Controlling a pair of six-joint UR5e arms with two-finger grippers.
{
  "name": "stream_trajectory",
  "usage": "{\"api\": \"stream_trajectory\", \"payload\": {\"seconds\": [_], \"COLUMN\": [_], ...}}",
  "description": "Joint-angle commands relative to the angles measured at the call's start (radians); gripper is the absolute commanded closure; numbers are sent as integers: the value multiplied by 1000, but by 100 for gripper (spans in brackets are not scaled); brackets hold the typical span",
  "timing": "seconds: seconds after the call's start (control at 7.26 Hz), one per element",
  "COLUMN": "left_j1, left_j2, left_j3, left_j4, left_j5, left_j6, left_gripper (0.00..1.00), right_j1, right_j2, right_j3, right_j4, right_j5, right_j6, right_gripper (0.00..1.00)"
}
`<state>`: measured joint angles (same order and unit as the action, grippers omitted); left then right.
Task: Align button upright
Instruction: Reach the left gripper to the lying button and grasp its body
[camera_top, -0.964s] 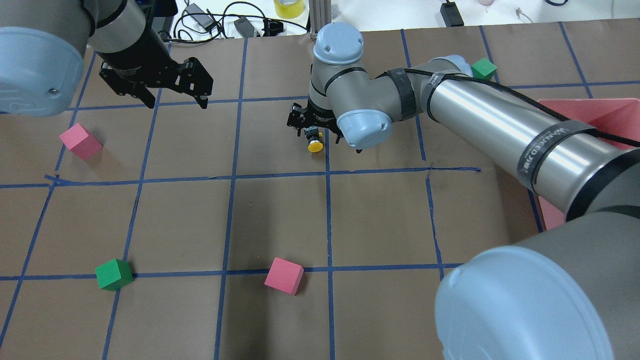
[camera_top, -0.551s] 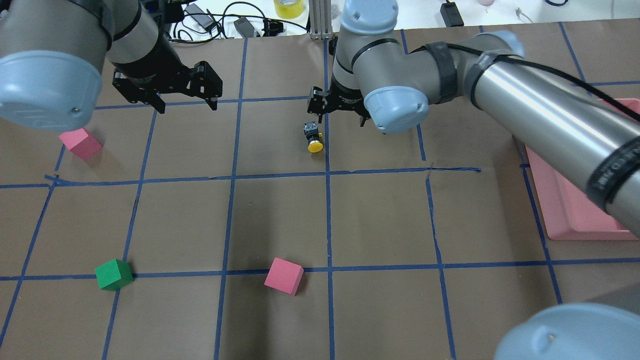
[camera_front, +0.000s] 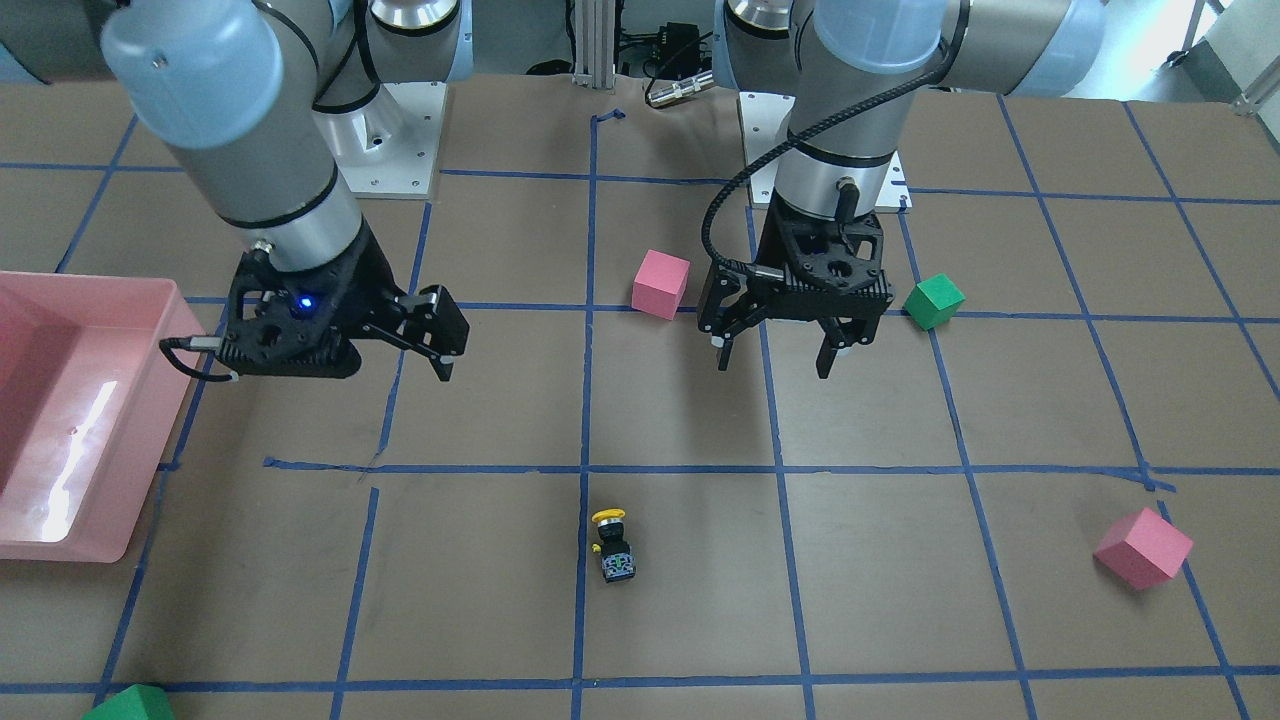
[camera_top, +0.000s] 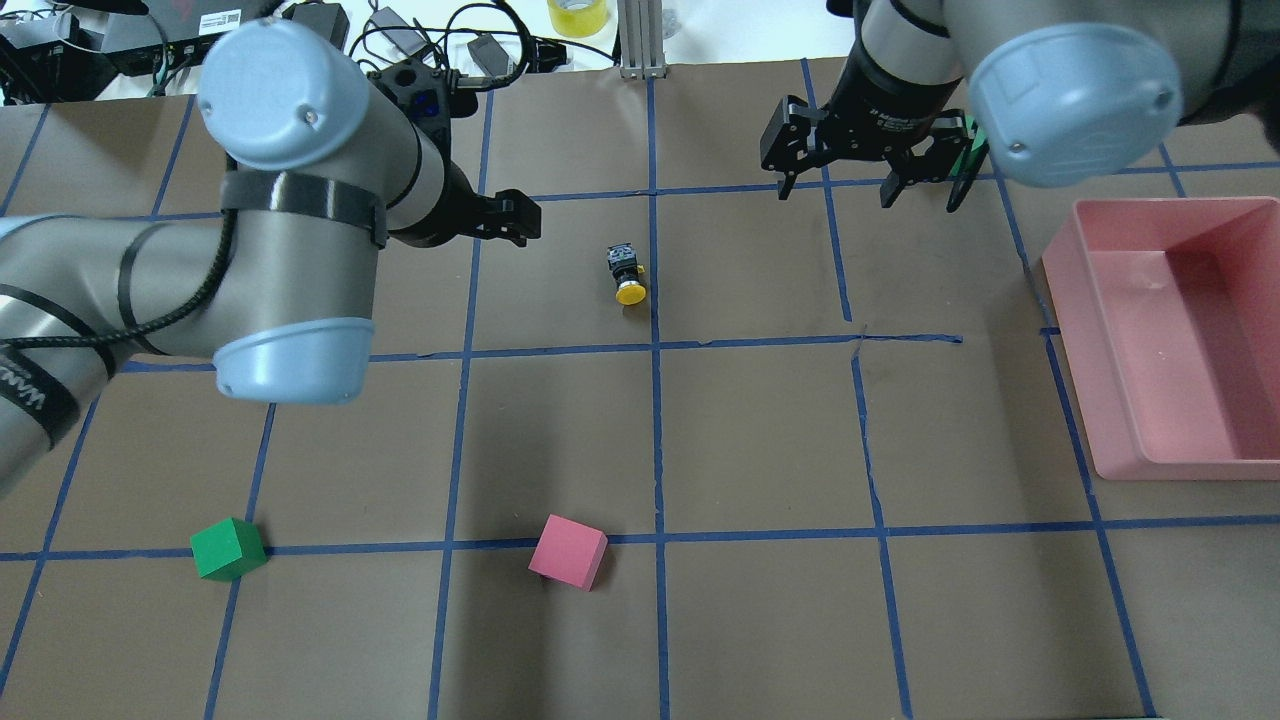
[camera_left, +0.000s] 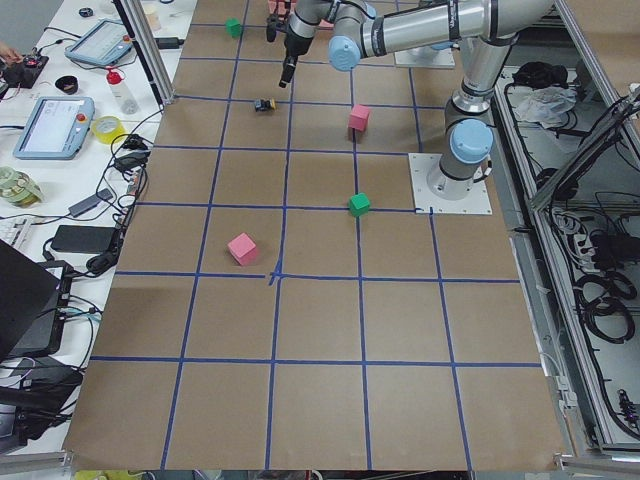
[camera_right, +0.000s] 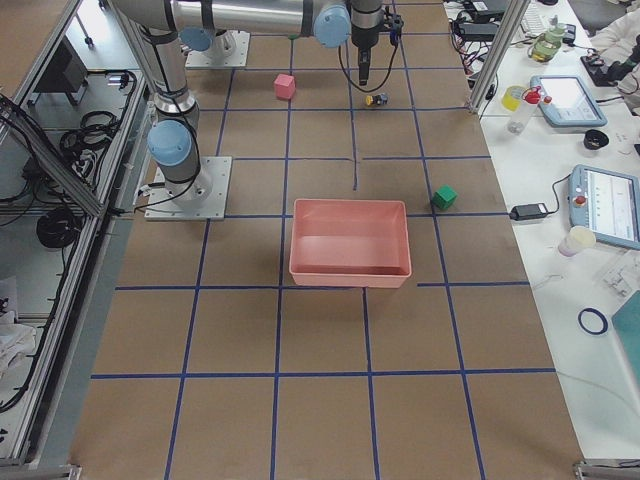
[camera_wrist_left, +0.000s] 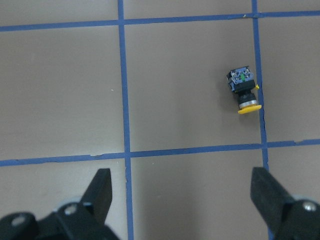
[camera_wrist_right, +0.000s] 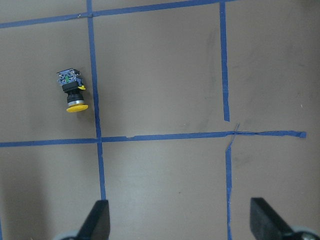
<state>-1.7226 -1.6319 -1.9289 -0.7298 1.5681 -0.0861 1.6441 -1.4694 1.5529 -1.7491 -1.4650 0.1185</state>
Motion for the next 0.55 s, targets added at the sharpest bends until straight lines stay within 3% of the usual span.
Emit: {"api": "stream_trajectory", "payload": {"seconds": [0.0,0.41], "left_j1": [-40,-64], "left_j2": [-40,-161], "left_j3": [-177,-246], "left_j4": [368,657], "left_j5": [0,3], "left_j6": [-20,-21], "left_gripper": [0,0], "right_j1": [-7,-9], "right_j2": [-34,-35], "right_j3": [0,3], "right_j4": [25,69], "right_j5": [-1,-6], "right_j6": [-82,-66], "right_gripper": [0,0]}}
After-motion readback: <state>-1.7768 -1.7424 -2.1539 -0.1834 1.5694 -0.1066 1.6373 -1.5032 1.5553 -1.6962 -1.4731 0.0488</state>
